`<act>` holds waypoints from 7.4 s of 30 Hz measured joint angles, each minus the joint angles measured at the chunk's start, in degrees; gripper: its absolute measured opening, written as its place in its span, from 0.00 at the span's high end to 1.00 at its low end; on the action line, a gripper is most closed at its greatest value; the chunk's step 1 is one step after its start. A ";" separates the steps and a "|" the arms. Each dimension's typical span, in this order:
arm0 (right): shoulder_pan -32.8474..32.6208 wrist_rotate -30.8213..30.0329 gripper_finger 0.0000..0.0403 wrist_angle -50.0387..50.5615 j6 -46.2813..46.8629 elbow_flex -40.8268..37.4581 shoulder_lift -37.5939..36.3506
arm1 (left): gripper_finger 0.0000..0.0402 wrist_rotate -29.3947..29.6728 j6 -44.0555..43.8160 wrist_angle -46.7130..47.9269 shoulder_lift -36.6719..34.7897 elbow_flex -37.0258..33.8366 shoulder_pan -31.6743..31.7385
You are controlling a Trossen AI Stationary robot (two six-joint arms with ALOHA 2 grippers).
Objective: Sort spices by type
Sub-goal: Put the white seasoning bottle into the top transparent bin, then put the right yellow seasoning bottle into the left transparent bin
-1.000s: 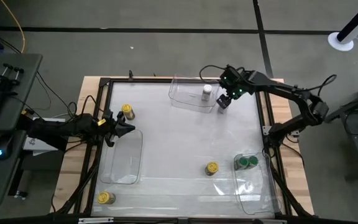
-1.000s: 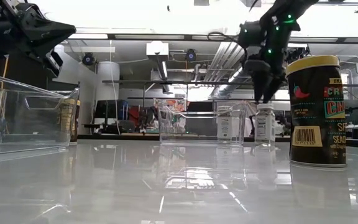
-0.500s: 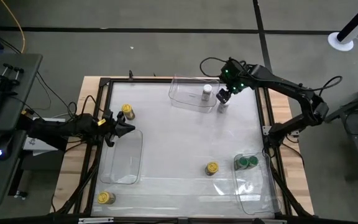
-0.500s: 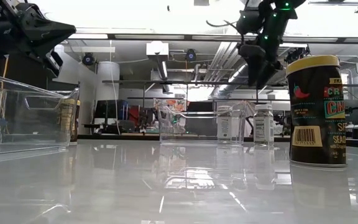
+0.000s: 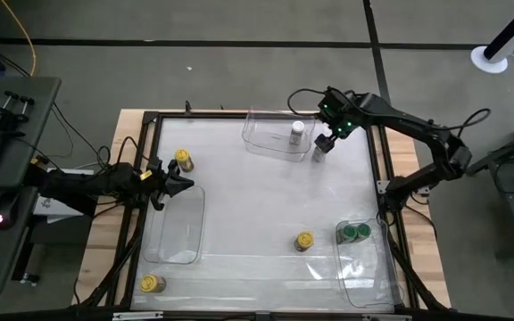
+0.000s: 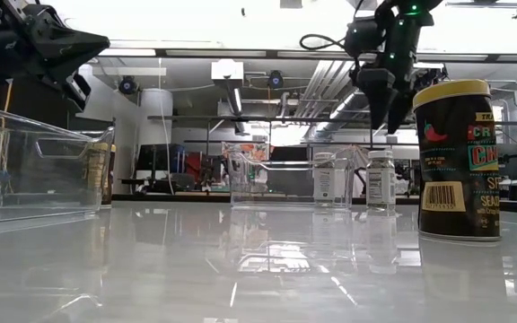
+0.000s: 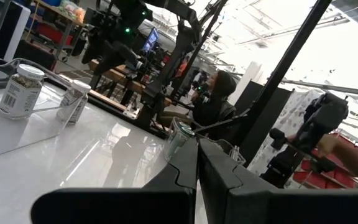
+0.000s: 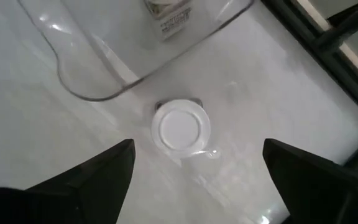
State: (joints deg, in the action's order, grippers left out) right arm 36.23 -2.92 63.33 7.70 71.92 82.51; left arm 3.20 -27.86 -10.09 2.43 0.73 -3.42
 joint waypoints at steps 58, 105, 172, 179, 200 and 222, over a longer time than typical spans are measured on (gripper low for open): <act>-3.42 -9.93 0.52 2.04 -11.87 22.23 5.45 | 1.00 0.01 -0.01 0.02 0.01 -0.01 -0.01; -4.58 -7.86 0.52 10.85 -26.18 40.87 40.19 | 1.00 0.00 0.00 0.02 0.00 0.00 0.00; -3.13 -6.11 0.45 9.45 -23.41 33.53 40.19 | 1.00 0.02 0.00 0.01 0.00 0.00 -0.01; -3.43 -11.67 0.31 9.46 -24.75 33.53 40.19 | 1.00 0.00 0.00 0.00 0.01 0.01 0.00; -3.57 -8.91 0.16 12.76 -27.25 47.78 39.97 | 1.00 0.00 0.00 0.02 0.00 -0.01 -0.02; -10.74 17.12 0.16 17.86 -15.42 45.45 29.70 | 1.00 0.02 -0.01 0.00 -0.01 0.01 0.00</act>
State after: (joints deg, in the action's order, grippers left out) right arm 25.49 14.19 81.19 -7.72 117.37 112.21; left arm 3.22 -27.87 -10.09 2.42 0.73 -3.42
